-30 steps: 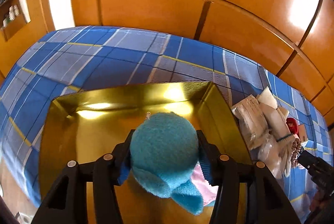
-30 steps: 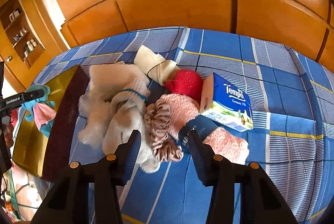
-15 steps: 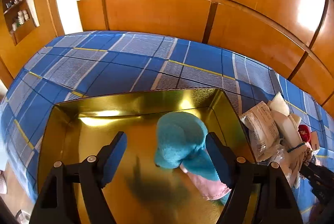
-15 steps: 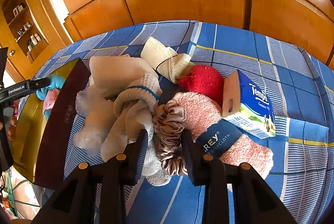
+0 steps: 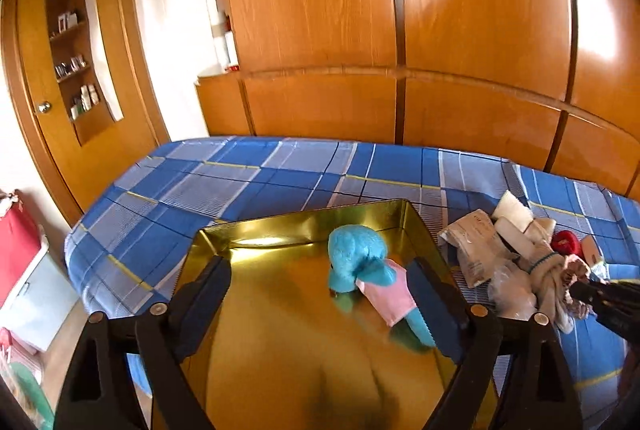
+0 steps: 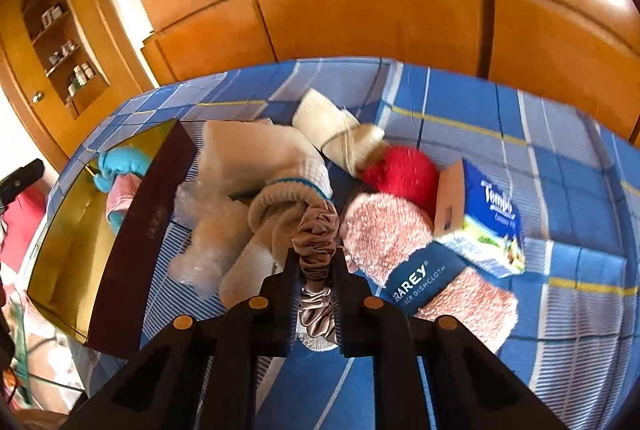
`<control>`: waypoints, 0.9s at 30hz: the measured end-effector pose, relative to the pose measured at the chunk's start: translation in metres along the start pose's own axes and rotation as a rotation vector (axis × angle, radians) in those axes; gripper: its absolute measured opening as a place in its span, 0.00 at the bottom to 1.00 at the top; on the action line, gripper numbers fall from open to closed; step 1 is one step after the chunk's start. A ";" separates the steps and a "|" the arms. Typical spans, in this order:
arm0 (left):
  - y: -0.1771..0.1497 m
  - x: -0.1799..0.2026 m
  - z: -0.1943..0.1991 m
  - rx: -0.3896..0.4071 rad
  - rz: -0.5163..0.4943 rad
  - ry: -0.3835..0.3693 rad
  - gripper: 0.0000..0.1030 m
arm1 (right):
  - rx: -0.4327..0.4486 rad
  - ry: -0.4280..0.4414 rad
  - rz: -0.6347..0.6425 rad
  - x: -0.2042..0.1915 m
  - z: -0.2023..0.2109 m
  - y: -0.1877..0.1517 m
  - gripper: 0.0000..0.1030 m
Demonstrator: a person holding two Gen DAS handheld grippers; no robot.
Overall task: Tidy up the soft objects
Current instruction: 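Drop the blue plush into the tray with the left tool while the right tool grasps the scrunchie, then carry the brown scrunchie into the gold tray and open the right tool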
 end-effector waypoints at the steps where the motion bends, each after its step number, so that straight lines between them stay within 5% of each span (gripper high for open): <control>1: -0.001 -0.001 0.006 0.007 0.002 0.002 0.89 | 0.004 0.002 0.005 -0.002 0.001 0.001 0.12; 12: -0.016 -0.008 0.044 0.025 0.032 0.045 0.91 | 0.016 0.080 0.081 -0.033 0.008 0.000 0.12; 27: -0.025 -0.014 0.046 0.012 0.023 0.073 0.91 | -0.010 0.127 0.112 -0.052 0.003 -0.007 0.12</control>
Point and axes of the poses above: each gripper's, at about its wrist camera, not at the fingertips, and z roughly against the way its jaws point, x to its right, y to its top, the point moved 6 cm from there along -z, roughly the way its jaws point, and after that the axes turned 11 degrees about y, right-handed, at the moved point
